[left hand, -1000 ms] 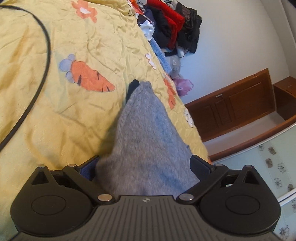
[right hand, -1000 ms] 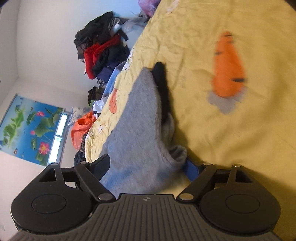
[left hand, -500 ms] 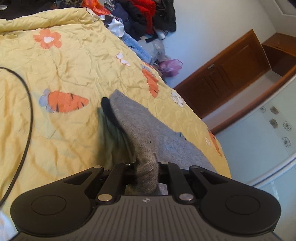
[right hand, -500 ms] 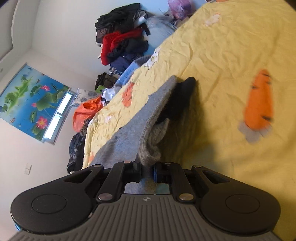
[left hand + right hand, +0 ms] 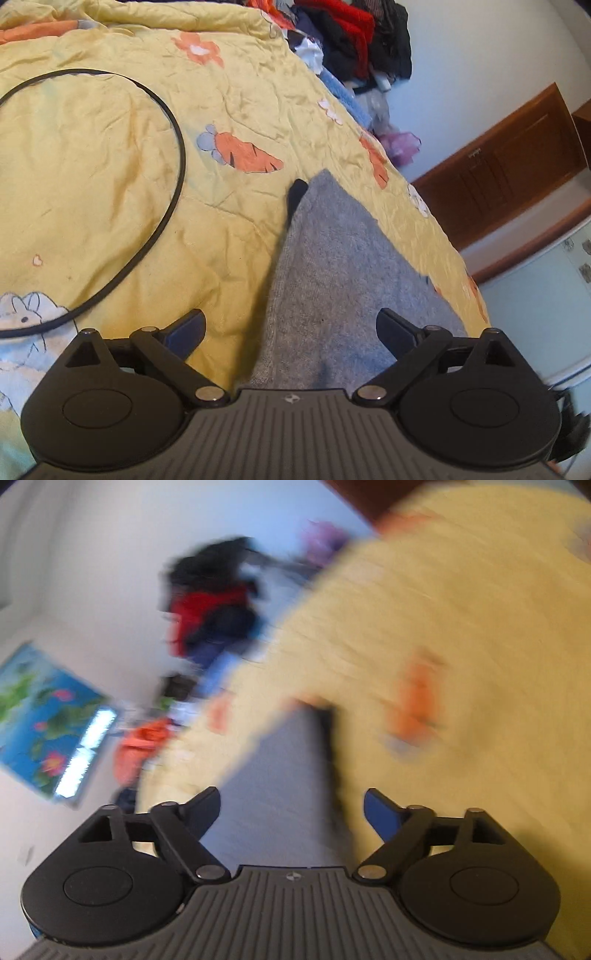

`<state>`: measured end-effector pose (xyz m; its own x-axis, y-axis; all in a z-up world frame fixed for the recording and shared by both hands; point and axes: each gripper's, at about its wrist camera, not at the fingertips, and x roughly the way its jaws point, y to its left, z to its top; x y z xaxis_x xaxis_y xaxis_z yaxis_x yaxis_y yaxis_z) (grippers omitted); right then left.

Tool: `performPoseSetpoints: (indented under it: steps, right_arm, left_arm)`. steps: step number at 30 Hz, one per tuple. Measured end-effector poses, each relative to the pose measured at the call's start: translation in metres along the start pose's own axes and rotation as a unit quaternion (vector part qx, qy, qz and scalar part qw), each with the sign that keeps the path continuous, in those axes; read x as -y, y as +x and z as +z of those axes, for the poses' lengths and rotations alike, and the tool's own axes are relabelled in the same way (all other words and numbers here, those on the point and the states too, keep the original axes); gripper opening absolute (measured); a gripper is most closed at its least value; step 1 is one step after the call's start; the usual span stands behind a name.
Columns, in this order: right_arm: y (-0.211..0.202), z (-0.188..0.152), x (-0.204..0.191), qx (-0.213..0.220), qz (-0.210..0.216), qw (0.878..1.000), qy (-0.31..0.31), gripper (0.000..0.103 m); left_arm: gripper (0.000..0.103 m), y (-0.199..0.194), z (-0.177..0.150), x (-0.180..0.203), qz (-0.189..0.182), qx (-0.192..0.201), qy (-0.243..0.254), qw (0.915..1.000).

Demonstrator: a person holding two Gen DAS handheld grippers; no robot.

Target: Fold small clothes

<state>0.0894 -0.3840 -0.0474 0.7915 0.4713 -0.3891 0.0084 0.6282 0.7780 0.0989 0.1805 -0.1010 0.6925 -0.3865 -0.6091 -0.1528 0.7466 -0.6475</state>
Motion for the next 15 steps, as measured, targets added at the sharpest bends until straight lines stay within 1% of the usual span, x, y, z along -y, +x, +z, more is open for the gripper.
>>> performPoseSetpoints:
  steps: [2,4,5,7,9,10,12,14,15]
  right_arm:
    - [0.038,-0.001,-0.035,-0.039,0.045,0.998,-0.025,0.085]
    - [0.082,-0.008,-0.072,-0.087,0.078,0.992,-0.057,0.085]
    - [0.106,-0.014,-0.092,-0.111,0.088,0.987,-0.074,0.085]
    - [0.155,-0.030,-0.130,-0.165,0.096,0.975,-0.111,0.085]
    - [0.207,-0.051,-0.167,-0.224,0.080,0.960,-0.149,0.084]
    - [0.228,-0.065,-0.186,-0.244,0.069,0.952,-0.172,0.082]
    - [0.268,-0.089,-0.219,-0.274,0.043,0.932,-0.235,0.078]
    - [0.299,-0.116,-0.247,-0.295,-0.005,0.905,-0.307,0.068]
    - [0.310,-0.127,-0.254,-0.299,-0.031,0.893,-0.336,0.067]
  left_arm:
    - [0.099,-0.003,-0.011,0.002,0.003,0.034,0.008,0.9994]
    - [0.099,-0.005,-0.021,0.007,0.015,0.059,0.013,0.9981]
    - [0.099,-0.006,-0.026,0.010,0.021,0.069,0.011,0.9973]
    - [0.099,-0.008,-0.033,0.013,0.028,0.083,0.002,0.9962]
    - [0.099,-0.008,-0.038,0.016,0.034,0.090,0.001,0.9954]
    - [0.098,-0.007,-0.039,0.018,0.039,0.090,0.009,0.9951]
    - [0.086,-0.005,-0.039,0.022,0.056,0.090,0.022,0.9941]
    - [0.041,-0.001,-0.036,0.022,0.079,0.082,0.031,0.9930]
    - [0.036,0.000,-0.033,0.019,0.082,0.075,0.026,0.9935]
